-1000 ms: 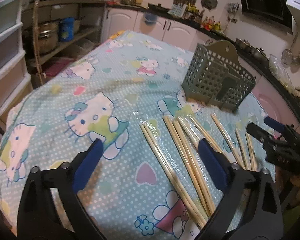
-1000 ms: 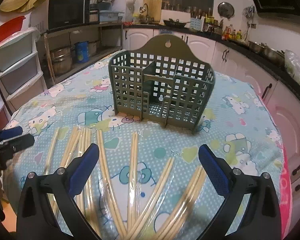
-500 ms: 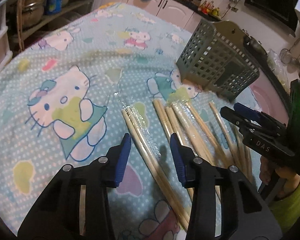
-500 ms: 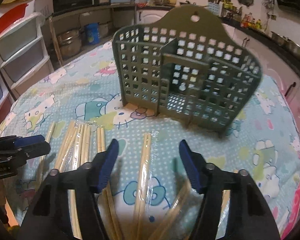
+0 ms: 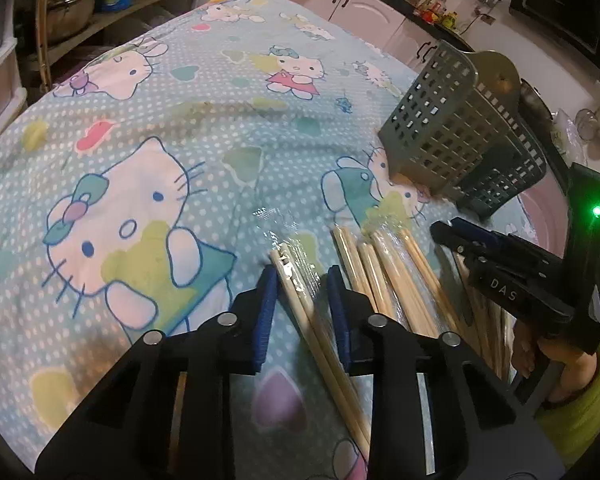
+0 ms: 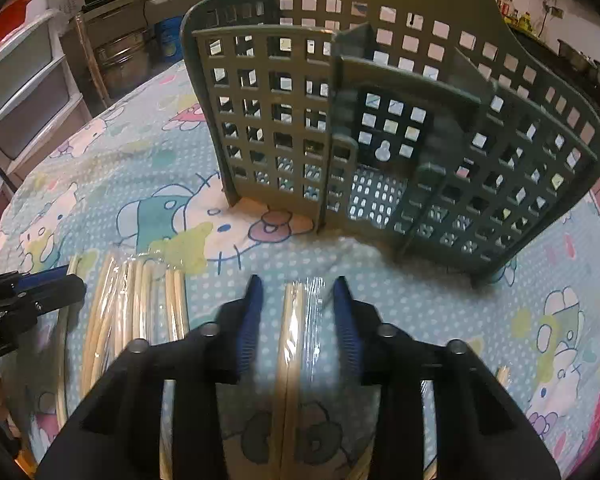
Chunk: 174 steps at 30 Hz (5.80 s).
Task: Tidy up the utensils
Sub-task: 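Lower the left tool onto the wrapped chopsticks and close its fingers, then lift the chopsticks with the left tool and carry them over the caddy, then lower the chopsticks into the caddy slot and open the left tool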
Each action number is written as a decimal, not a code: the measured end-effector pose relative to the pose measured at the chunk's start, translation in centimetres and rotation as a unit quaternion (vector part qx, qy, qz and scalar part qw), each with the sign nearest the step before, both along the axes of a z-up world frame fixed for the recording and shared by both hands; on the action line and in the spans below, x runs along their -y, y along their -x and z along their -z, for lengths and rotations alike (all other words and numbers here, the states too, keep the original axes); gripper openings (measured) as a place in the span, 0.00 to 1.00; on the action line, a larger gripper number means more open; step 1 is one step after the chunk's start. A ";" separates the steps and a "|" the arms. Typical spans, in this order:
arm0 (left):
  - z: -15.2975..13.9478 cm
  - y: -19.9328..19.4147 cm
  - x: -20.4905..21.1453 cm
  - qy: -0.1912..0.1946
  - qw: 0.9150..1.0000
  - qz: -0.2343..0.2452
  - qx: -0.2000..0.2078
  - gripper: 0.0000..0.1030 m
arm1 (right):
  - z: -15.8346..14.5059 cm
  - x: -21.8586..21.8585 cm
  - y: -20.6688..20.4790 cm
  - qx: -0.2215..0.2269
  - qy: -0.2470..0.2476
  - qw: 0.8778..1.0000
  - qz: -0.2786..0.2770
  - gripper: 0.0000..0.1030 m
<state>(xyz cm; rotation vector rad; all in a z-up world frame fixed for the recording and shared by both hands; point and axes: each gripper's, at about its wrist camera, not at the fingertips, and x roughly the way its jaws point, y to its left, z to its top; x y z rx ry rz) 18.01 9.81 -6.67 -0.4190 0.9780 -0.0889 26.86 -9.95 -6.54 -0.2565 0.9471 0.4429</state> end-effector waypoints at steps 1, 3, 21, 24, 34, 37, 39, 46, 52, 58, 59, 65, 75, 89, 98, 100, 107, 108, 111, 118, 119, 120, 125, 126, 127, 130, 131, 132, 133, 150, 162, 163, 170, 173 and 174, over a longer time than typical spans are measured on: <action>0.0 -0.2 -0.1 -0.002 1.000 -0.001 0.001 0.16 | -0.1 -0.2 0.0 0.003 -0.003 1.000 -0.003 0.17; 0.1 -0.5 -0.1 -0.007 1.000 -0.001 0.001 0.13 | -0.2 -0.4 -0.1 0.001 -0.012 1.000 -0.003 0.11; -7.1 0.8 1.9 -0.061 0.993 0.022 0.096 0.02 | -8.3 4.8 5.2 0.084 -0.137 0.986 -0.032 0.06; -8.9 0.8 2.8 -0.070 0.990 0.032 0.116 0.01 | -9.5 6.0 6.1 0.098 -0.151 0.983 -0.029 0.06; -12.8 1.5 5.4 -0.091 0.981 0.052 0.163 0.01 | -13.5 9.5 8.7 0.155 -0.192 0.969 -0.010 0.05; -14.0 1.5 6.3 -0.096 0.978 0.057 0.176 0.01 | -14.7 10.5 9.2 0.170 -0.202 0.965 -0.006 0.05; -14.7 1.5 6.9 -0.104 0.975 0.061 0.186 0.01 | -15.3 11.0 9.4 0.181 -0.205 0.962 -0.003 0.05; -17.0 0.2 8.5 -0.104 0.970 0.070 0.208 0.01 | -17.6 12.5 9.5 0.209 -0.216 0.954 0.005 0.05; -19.2 -1.3 9.7 -0.104 0.964 0.077 0.233 0.01 | -19.6 13.4 9.0 0.229 -0.220 0.948 0.012 0.05; -21.4 -2.7 10.4 -0.105 0.958 0.081 0.254 0.01 | -21.5 14.2 8.3 0.244 -0.220 0.944 0.018 0.05; -21.8 -3.0 10.4 -0.103 0.958 0.080 0.257 0.01 | -21.8 14.3 8.2 0.246 -0.220 0.944 0.020 0.05; -23.8 -4.5 11.1 -0.106 0.950 0.082 0.282 0.01 | -23.5 14.8 7.3 0.259 -0.215 0.941 0.031 0.05; -25.7 -7.2 11.6 -0.111 0.940 0.069 0.315 0.01 | -26.6 15.3 5.2 0.292 -0.213 0.932 0.040 0.05; -22.5 -10.7 9.9 -0.119 0.944 0.050 0.303 0.01 | -25.5 13.9 0.6 0.278 -0.210 0.936 0.051 0.05; -19.5 -11.6 8.8 -0.116 0.950 0.054 0.286 0.01 | -22.4 12.0 -1.9 0.249 -0.208 0.944 0.055 0.05; -18.7 -11.8 8.8 -0.118 0.951 0.058 0.280 0.01 | -21.6 11.8 -2.5 0.239 -0.210 0.946 0.059 0.05; -16.6 -11.9 8.5 -0.117 0.956 0.059 0.264 0.01 | -19.1 11.8 -3.6 0.218 -0.217 0.949 0.070 0.05; -16.5 -11.8 8.5 -0.117 0.956 0.060 0.263 0.01 | -18.8 11.8 -3.6 0.217 -0.216 0.949 0.072 0.05; -16.0 -11.7 8.7 -0.116 0.955 0.067 0.263 0.01 | -18.1 12.2 -3.8 0.211 -0.218 0.950 0.077 0.05; -15.4 -11.2 8.8 -0.116 0.956 0.068 0.260 0.01 | -16.9 13.0 -3.7 0.203 -0.217 0.951 0.087 0.05; -15.4 -11.2 8.8 -0.117 0.956 0.067 0.260 0.01 | -16.8 13.1 -3.6 0.202 -0.216 0.951 0.091 0.05; -15.4 -11.0 8.7 -0.117 0.956 0.065 0.260 0.01 | -16.6 13.4 -3.6 0.200 -0.216 0.951 0.095 0.05; -14.9 -10.5 8.4 -0.116 0.959 0.061 0.253 0.02 | -16.1 14.2 -3.1 0.196 -0.207 0.953 0.108 0.06; -14.8 -10.4 8.3 -0.115 0.959 0.061 0.251 0.04 | -16.0 14.4 -3.0 0.195 -0.207 0.953 0.109 0.06; -14.7 -10.3 8.3 -0.114 0.960 0.060 0.249 0.06 | -15.9 14.6 -2.8 0.195 -0.204 0.953 0.112 0.08; -14.5 -9.9 8.0 -0.109 0.962 0.056 0.242 0.14 | -15.5 15.1 -2.3 0.193 -0.202 0.953 0.116 0.17; -14.4 -9.7 7.9 -0.110 0.963 0.055 0.242 0.15 | -15.4 15.2 -2.2 0.193 -0.200 0.953 0.118 0.19; -14.4 -9.6 7.9 -0.110 0.963 0.055 0.241 0.17 | -15.3 15.3 -2.0 0.193 -0.199 0.954 0.118 0.19; -14.4 -9.4 7.8 -0.111 0.963 0.053 0.241 0.19 | -15.3 15.5 -1.8 0.193 -0.197 0.954 0.117 0.19; -14.2 -5.5 6.7 -0.106 0.966 0.030 0.232 0.61 | -14.5 16.2 2.7 0.201 -0.180 0.956 0.112 0.43; -14.7 -1.8 6.6 -0.120 0.961 0.017 0.250 0.89 | -13.9 16.2 5.9 0.214 -0.160 0.959 0.099 0.58; -14.7 -1.6 6.6 -0.122 0.960 0.017 0.251 0.89 | -13.8 16.2 6.2 0.216 -0.158 0.959 0.098 0.60; -14.1 0.2 7.1 -0.129 0.959 0.017 0.252 0.89 | -12.9 15.9 8.2 0.218 -0.146 0.961 0.086 0.62; -13.6 1.0 7.2 -0.130 0.960 0.016 0.249 0.89 | -12.5 15.6 8.9 0.216 -0.140 0.963 0.078 0.62; -13.4 1.2 7.2 -0.130 0.960 0.015 0.247 0.89 | -12.4 15.5 9.1 0.214 -0.139 0.964 0.075 0.62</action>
